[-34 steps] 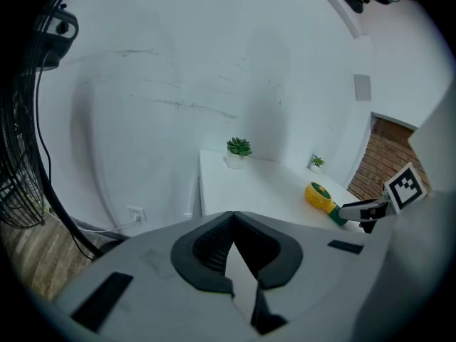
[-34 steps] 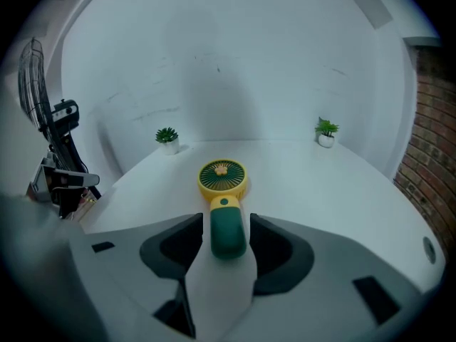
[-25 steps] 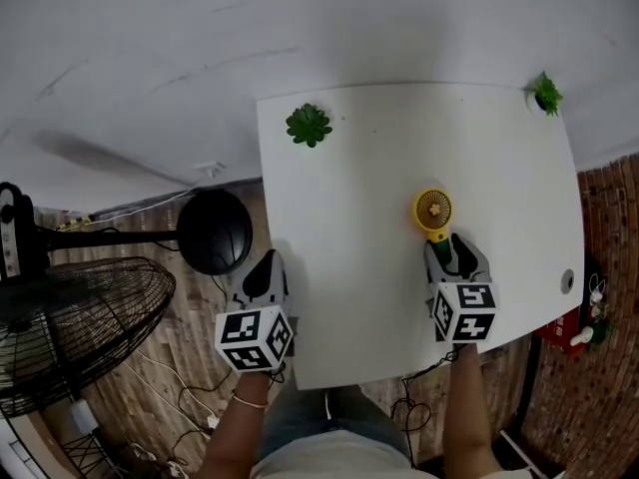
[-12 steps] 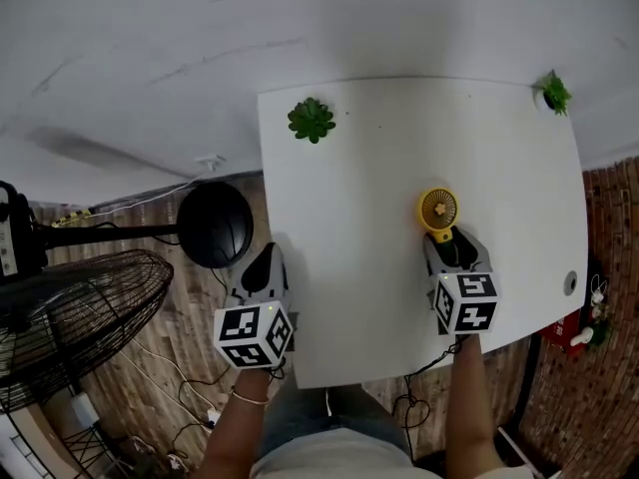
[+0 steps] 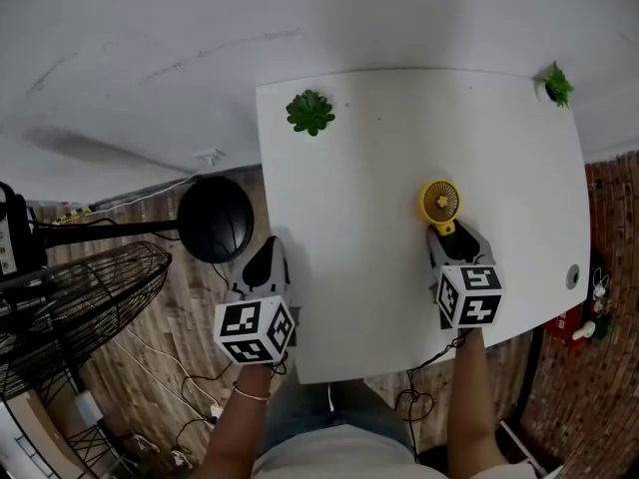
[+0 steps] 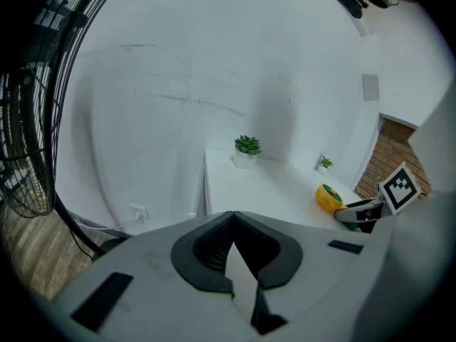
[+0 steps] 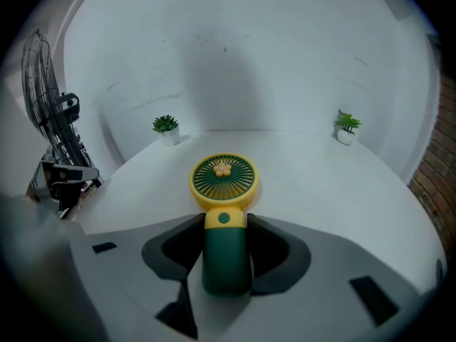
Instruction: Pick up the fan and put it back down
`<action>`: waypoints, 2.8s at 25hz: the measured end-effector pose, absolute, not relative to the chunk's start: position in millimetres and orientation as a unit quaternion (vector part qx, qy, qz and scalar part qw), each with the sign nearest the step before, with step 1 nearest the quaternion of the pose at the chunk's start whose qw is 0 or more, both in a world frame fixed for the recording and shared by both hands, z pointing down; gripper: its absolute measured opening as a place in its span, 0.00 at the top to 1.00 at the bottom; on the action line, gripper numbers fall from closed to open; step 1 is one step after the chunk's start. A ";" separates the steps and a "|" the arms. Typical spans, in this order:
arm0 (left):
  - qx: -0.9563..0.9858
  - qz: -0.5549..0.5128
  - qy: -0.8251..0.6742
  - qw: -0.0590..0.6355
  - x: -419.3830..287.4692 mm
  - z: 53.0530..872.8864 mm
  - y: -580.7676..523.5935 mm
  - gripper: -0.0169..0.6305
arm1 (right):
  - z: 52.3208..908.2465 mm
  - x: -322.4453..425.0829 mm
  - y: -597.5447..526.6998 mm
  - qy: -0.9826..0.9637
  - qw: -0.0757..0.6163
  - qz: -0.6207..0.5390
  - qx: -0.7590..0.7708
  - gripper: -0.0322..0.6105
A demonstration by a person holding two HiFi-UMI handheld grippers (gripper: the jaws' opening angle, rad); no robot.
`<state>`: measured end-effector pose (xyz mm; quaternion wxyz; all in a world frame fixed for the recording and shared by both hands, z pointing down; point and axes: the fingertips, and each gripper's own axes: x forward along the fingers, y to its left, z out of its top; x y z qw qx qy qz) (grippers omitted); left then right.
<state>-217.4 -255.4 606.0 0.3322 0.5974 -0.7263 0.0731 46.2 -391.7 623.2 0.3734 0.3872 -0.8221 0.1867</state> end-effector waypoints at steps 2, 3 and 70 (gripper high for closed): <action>0.597 0.073 -0.726 0.332 -217.5 606.4 -254.6 0.96 | 623.4 46.1 -391.5 -0.822 0.374 0.187 0.387 0.67; 0.597 0.073 -0.726 0.332 -217.5 606.6 -254.1 0.96 | 623.5 46.2 -391.4 -0.821 0.374 0.188 0.387 0.67; 0.773 -0.031 -0.629 0.074 -63.4 306.6 -273.0 0.96 | 278.7 209.5 -257.7 -0.773 0.017 -0.018 0.634 0.67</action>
